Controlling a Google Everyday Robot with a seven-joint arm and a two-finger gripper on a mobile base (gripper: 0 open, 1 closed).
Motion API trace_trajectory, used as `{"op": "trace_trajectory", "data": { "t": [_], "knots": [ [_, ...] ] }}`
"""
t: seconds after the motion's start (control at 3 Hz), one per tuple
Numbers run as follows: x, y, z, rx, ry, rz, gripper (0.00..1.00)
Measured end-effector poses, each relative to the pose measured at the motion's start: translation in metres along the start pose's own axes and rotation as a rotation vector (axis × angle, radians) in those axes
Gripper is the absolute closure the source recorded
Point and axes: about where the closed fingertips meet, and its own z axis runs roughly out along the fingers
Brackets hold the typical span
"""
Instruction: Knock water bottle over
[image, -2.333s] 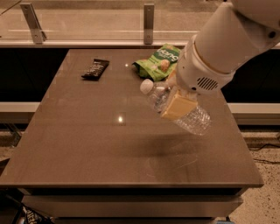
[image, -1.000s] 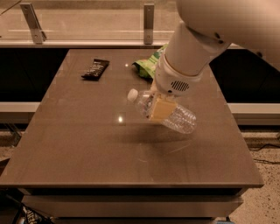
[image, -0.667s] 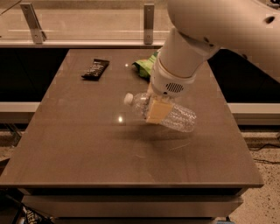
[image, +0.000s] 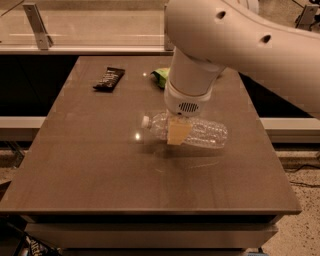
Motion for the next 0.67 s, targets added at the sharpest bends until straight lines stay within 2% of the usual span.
{"op": "trace_trajectory", "data": {
  "t": [0.67],
  "knots": [
    [0.007, 0.003, 0.023, 0.049, 0.178, -0.012, 1.00]
  ]
}}
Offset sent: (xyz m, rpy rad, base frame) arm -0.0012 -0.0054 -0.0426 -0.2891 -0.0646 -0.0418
